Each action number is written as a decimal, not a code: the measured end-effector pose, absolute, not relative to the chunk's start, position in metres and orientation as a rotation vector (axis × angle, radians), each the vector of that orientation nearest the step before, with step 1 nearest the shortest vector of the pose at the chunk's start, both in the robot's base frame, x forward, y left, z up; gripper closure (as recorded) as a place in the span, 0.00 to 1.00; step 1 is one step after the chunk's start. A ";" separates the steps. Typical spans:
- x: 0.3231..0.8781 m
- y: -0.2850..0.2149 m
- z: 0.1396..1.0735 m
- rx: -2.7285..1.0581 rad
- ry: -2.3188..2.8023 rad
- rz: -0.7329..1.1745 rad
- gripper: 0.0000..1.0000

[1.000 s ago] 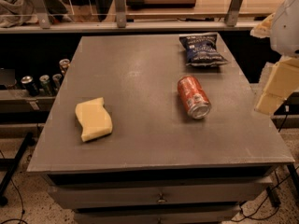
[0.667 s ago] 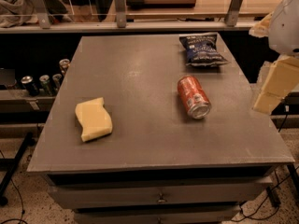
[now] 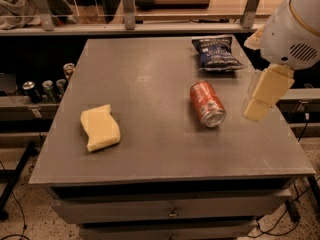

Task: Place coke can upright

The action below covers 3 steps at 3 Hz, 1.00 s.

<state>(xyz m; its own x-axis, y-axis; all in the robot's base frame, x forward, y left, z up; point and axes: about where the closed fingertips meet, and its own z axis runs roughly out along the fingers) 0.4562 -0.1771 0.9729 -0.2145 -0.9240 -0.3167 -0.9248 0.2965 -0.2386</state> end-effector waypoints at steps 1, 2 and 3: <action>0.456 -0.177 0.973 -1.656 2.175 0.003 0.00; 0.461 -0.177 0.972 -1.624 2.158 0.033 0.00; 0.479 -0.176 0.961 -1.522 2.175 0.116 0.00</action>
Offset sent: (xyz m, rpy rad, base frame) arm 0.0127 -0.0004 -0.0056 0.0937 -0.0175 -0.0149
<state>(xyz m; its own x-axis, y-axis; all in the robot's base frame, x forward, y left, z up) 0.4788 -0.1758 0.9608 -0.2669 -0.8634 -0.4282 -0.9040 0.3783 -0.1992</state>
